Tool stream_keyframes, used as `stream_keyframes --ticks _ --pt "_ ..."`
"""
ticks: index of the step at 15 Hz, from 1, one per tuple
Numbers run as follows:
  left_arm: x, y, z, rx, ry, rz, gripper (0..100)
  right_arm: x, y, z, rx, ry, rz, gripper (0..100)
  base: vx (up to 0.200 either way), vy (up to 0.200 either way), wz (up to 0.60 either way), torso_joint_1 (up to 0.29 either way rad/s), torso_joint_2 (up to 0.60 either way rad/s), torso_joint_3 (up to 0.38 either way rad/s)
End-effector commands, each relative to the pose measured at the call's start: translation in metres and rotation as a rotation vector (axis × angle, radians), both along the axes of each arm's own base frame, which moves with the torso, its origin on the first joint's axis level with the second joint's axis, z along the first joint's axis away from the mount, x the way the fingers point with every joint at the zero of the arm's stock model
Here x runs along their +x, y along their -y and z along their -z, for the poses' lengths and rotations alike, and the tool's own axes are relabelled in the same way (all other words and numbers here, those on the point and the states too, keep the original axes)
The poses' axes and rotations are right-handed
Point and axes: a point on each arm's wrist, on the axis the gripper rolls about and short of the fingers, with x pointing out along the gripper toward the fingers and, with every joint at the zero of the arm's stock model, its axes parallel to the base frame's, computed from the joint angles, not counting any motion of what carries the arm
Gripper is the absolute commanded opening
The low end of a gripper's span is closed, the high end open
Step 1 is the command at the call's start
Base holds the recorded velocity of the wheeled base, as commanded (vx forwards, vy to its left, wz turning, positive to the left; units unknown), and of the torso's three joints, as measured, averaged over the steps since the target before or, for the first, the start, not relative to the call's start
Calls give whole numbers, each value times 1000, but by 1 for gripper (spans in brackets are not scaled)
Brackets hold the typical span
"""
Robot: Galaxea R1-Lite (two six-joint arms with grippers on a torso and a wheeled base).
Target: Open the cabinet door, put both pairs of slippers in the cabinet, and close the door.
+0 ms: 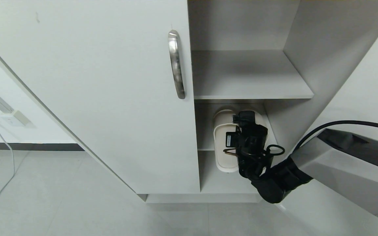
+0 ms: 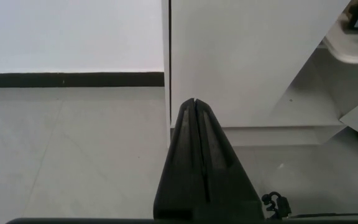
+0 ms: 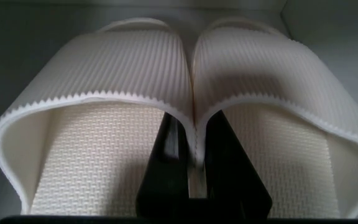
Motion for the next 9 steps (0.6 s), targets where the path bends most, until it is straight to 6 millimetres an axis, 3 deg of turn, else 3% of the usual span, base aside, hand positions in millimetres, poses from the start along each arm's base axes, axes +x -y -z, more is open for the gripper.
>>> stream_keyframes --ticks 1,9 --pt "0 0 0 -1 -1 -1 0 19 -3 4 5 10 -2 0 0 0 0 0 0 0" --pt "0 0 0 -1 -1 -1 0 48 5 -11 12 28 -6 0 0 0 0 0 0 0"
